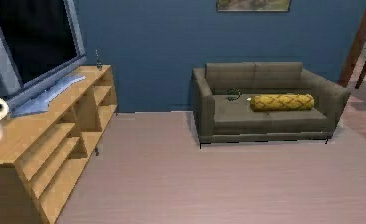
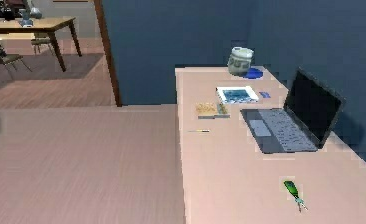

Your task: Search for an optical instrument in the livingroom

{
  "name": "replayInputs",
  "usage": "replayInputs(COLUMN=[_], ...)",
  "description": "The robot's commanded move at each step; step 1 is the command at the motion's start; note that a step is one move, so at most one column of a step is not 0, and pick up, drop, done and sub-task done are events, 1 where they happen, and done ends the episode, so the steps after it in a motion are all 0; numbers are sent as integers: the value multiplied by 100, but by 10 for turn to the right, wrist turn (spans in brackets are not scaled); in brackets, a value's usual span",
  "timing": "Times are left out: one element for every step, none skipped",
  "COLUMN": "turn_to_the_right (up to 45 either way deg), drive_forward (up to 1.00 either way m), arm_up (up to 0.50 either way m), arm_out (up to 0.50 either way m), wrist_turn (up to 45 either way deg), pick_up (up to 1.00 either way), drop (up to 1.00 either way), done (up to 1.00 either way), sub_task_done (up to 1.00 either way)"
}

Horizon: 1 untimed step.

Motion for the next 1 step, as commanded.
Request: replayInputs(turn_to_the_right=[330], drive_forward=[0], arm_up=[0], arm_out=[0], wrist_turn=[0], pick_up=[0], drop=[0], done=[0], sub_task_done=[0])
